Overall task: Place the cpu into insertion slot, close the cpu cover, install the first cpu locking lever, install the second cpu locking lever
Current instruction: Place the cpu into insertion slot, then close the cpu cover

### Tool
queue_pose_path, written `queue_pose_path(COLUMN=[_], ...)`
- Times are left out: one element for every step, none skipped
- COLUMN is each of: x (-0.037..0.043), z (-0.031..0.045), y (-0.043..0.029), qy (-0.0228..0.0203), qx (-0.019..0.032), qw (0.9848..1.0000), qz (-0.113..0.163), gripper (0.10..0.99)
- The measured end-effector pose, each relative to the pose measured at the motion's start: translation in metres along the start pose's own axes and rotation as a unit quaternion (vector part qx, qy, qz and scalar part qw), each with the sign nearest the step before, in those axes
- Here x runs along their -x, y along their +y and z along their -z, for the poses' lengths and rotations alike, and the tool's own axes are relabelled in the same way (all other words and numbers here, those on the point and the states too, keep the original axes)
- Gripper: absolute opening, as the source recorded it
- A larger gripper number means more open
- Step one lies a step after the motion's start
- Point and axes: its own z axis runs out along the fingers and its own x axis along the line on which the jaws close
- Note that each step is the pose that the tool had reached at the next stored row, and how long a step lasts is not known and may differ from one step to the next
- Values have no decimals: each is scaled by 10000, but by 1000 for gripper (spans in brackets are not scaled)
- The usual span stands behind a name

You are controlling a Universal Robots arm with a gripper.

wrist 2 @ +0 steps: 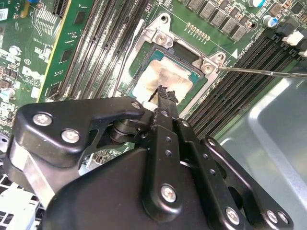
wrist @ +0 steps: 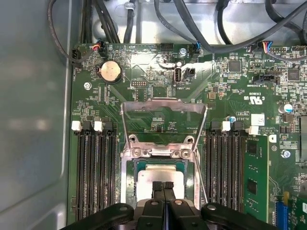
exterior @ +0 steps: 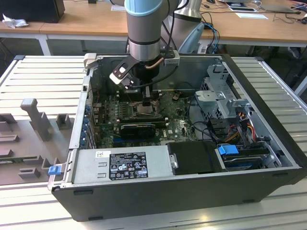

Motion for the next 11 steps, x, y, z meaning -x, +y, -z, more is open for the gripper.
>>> queue_pose_path(x=[0,0,-1,-1,-1,-1,0,1,2,2,2], z=[9,17,28,38,39,39,39,37,35,35,34], y=[1,1,2,3,3,3,16,43,65,76,81], qy=[-1,-2,-2,-3,-2,-1,-3,-3,-2,-2,-2], qx=[0,0,0,0,0,1,0,-1,-5,-7,-7], qw=[10000,10000,10000,10000,10000,10000,10000,10000,10000,10000,10000], qz=[0,0,1,0,0,0,0,-1,-1,-1,-1], gripper=[106,106,106,106,106,106,106,106,106,106,106])
